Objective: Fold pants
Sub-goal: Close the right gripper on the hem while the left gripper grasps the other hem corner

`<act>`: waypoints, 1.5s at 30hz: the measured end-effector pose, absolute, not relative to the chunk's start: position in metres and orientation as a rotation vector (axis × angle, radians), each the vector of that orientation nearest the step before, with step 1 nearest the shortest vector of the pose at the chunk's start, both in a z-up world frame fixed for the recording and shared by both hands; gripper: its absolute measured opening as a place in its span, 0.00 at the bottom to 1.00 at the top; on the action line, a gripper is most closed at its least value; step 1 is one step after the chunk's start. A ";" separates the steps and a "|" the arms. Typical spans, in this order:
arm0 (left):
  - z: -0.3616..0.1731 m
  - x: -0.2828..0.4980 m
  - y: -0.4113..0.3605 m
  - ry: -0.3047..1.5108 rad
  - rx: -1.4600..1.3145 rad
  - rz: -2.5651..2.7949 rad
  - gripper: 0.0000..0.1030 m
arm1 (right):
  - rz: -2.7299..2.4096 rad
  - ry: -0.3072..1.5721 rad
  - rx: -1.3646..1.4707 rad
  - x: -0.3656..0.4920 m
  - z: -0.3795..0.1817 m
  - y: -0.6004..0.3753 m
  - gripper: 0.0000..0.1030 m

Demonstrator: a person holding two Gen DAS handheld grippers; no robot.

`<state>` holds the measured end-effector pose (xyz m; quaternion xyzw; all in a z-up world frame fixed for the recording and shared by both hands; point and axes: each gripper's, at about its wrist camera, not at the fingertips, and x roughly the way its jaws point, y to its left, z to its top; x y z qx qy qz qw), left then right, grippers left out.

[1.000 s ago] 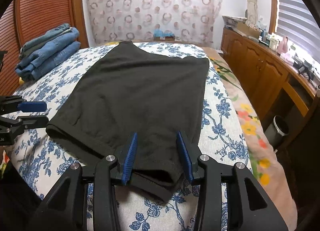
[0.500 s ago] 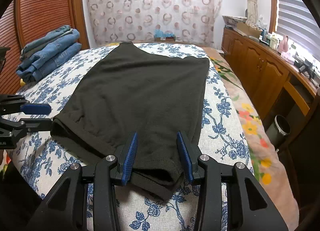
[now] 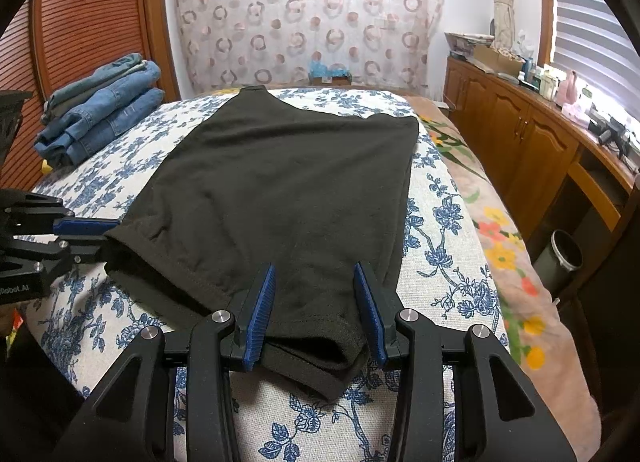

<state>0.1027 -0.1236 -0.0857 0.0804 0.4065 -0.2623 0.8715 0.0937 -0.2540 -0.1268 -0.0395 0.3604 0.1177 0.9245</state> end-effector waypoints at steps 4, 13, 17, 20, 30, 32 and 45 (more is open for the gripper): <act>-0.077 0.093 -0.119 0.823 0.155 -0.569 0.00 | 0.242 0.735 -0.088 0.093 -0.126 -0.253 0.40; -0.086 0.084 -0.115 0.858 0.172 -0.556 0.00 | 0.245 0.735 -0.076 0.092 -0.126 -0.253 0.39; -0.080 0.085 -0.116 0.851 0.165 -0.540 0.03 | 0.256 0.740 -0.052 0.093 -0.123 -0.253 0.39; -0.076 0.084 -0.118 0.846 0.177 -0.527 0.06 | 0.253 0.736 -0.035 0.091 -0.117 -0.257 0.39; -0.064 0.088 -0.118 0.816 0.190 -0.485 0.28 | 0.240 0.702 -0.036 0.080 -0.104 -0.263 0.39; -0.061 0.089 -0.117 0.813 0.178 -0.491 0.31 | 0.237 0.704 -0.032 0.079 -0.106 -0.264 0.39; -0.044 0.104 -0.111 0.761 0.137 -0.441 0.36 | 0.237 0.688 -0.019 0.070 -0.106 -0.275 0.39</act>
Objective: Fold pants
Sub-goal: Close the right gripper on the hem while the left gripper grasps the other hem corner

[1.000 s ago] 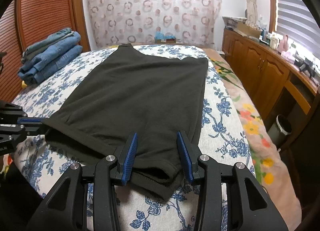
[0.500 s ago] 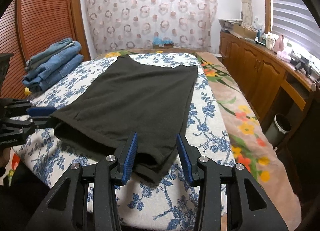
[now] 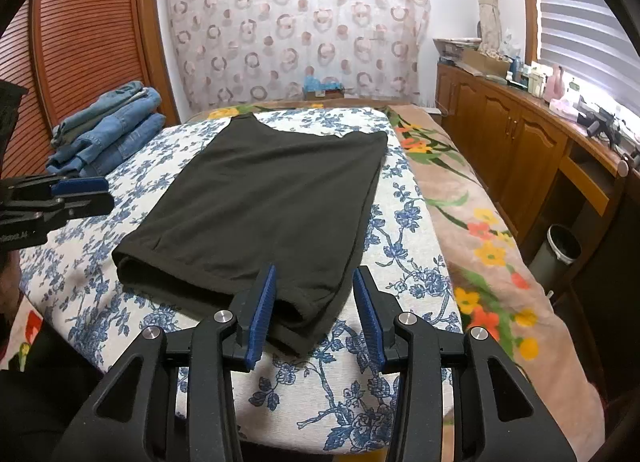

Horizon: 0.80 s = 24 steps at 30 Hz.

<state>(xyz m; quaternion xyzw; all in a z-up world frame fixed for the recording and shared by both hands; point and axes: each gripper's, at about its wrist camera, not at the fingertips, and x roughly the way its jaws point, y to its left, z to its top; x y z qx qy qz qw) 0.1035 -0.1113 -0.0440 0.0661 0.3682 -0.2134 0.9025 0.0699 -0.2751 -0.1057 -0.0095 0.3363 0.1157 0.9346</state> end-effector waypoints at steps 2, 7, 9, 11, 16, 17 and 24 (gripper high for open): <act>-0.050 0.111 -0.112 0.784 0.133 -0.439 0.36 | 0.233 0.691 -0.016 0.070 -0.107 -0.277 0.39; -0.076 0.124 -0.116 0.870 0.117 -0.437 0.36 | 0.231 0.718 -0.010 0.071 -0.114 -0.279 0.39; -0.084 0.125 -0.116 0.895 0.113 -0.439 0.36 | 0.227 0.736 -0.012 0.073 -0.118 -0.278 0.39; -0.090 0.125 -0.117 0.912 0.110 -0.442 0.36 | 0.224 0.749 -0.010 0.073 -0.121 -0.278 0.39; -0.093 0.122 -0.119 0.922 0.093 -0.442 0.36 | 0.223 0.771 0.013 0.074 -0.127 -0.281 0.39; -0.093 0.121 -0.120 0.923 0.091 -0.445 0.36 | 0.224 0.772 0.016 0.074 -0.127 -0.282 0.39; -0.092 0.117 -0.114 0.932 0.042 -0.454 0.36 | 0.255 0.779 0.033 0.075 -0.127 -0.282 0.26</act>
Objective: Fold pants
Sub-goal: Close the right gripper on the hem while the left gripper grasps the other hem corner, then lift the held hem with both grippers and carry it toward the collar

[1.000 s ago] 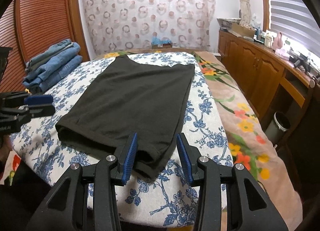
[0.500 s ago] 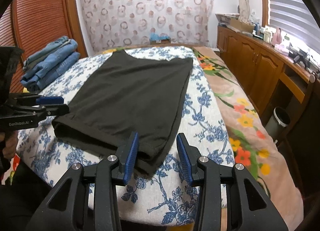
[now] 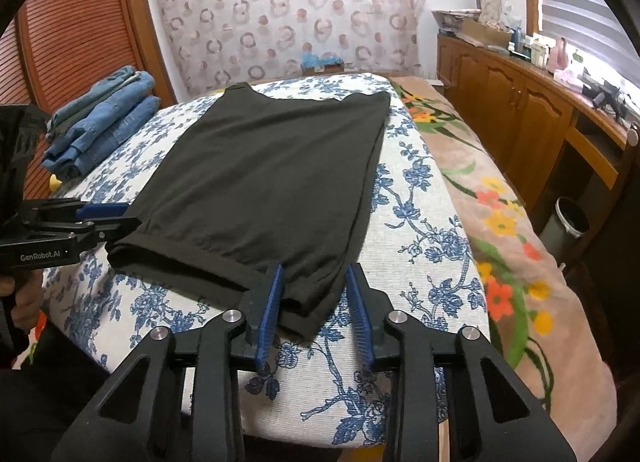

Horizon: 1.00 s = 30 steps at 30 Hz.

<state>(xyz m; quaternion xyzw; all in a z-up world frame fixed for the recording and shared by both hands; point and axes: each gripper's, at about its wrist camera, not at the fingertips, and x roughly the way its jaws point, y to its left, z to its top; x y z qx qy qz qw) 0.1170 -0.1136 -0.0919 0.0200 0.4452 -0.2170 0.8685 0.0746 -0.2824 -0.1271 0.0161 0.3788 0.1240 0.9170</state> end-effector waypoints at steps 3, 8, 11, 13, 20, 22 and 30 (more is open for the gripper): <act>-0.091 0.114 -0.111 0.937 0.026 -0.457 0.36 | 0.276 0.780 0.039 0.074 -0.127 -0.281 0.19; -0.091 0.111 -0.107 0.945 -0.019 -0.465 0.36 | 0.301 0.776 0.040 0.074 -0.127 -0.280 0.12; -0.091 0.110 -0.104 0.953 -0.054 -0.475 0.36 | 0.303 0.771 0.037 0.073 -0.127 -0.281 0.12; -0.091 0.111 -0.103 0.956 -0.069 -0.480 0.36 | 0.303 0.771 0.038 0.073 -0.127 -0.280 0.12; -0.091 0.118 -0.103 0.968 -0.114 -0.492 0.36 | 0.303 0.771 0.037 0.073 -0.128 -0.280 0.12; -0.090 0.117 -0.105 0.967 -0.106 -0.494 0.36 | 0.304 0.771 0.036 0.073 -0.128 -0.280 0.12; -0.091 0.114 -0.106 0.963 -0.110 -0.490 0.35 | 0.312 0.764 0.039 0.074 -0.127 -0.281 0.08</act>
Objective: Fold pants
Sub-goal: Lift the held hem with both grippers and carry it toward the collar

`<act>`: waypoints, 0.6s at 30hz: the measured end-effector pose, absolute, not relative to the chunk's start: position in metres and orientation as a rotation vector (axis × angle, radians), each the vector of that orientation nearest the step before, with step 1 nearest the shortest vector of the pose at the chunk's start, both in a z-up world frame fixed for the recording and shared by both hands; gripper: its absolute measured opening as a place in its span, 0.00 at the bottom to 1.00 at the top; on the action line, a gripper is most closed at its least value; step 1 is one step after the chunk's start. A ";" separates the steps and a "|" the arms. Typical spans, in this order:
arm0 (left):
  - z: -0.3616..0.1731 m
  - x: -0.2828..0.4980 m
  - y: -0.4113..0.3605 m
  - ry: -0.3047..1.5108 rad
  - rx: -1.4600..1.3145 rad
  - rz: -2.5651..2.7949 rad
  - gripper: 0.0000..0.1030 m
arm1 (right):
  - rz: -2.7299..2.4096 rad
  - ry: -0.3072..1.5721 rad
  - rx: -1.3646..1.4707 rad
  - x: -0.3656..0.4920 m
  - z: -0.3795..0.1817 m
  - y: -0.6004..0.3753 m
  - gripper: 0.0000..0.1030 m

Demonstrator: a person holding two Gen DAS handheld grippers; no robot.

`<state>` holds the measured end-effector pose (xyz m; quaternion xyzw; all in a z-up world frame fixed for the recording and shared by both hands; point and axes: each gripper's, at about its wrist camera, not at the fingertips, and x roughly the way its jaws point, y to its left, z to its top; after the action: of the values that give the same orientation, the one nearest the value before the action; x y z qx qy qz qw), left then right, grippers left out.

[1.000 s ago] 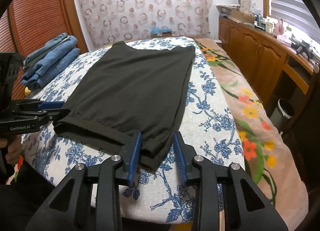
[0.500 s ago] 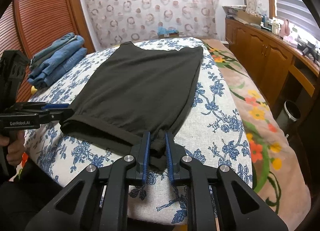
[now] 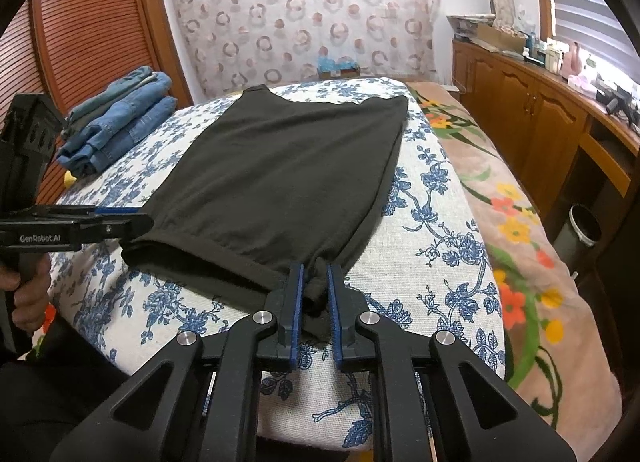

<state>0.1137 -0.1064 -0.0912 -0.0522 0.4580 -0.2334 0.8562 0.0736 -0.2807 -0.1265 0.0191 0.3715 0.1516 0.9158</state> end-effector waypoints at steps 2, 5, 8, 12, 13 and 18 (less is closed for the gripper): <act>-0.092 0.110 -0.107 0.954 -0.096 -0.491 0.35 | 0.313 0.760 0.040 0.075 -0.125 -0.281 0.07; -0.094 0.106 -0.109 0.960 -0.096 -0.526 0.09 | 0.317 0.753 0.043 0.076 -0.125 -0.281 0.05; -0.090 0.105 -0.111 0.949 -0.096 -0.540 0.01 | 0.317 0.742 0.036 0.074 -0.124 -0.281 0.04; -0.068 0.102 -0.108 0.897 -0.112 -0.563 0.00 | 0.327 0.710 0.031 0.075 -0.111 -0.282 0.03; -0.062 0.101 -0.109 0.885 -0.110 -0.567 0.00 | 0.331 0.698 0.030 0.074 -0.106 -0.281 0.03; -0.020 0.097 -0.110 0.797 -0.086 -0.583 0.00 | 0.345 0.621 0.011 0.074 -0.070 -0.279 0.03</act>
<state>0.0967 -0.1096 -0.0202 -0.0410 0.3823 -0.2799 0.8797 0.0740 -0.2787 -0.0703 0.0053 0.3040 0.1687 0.9376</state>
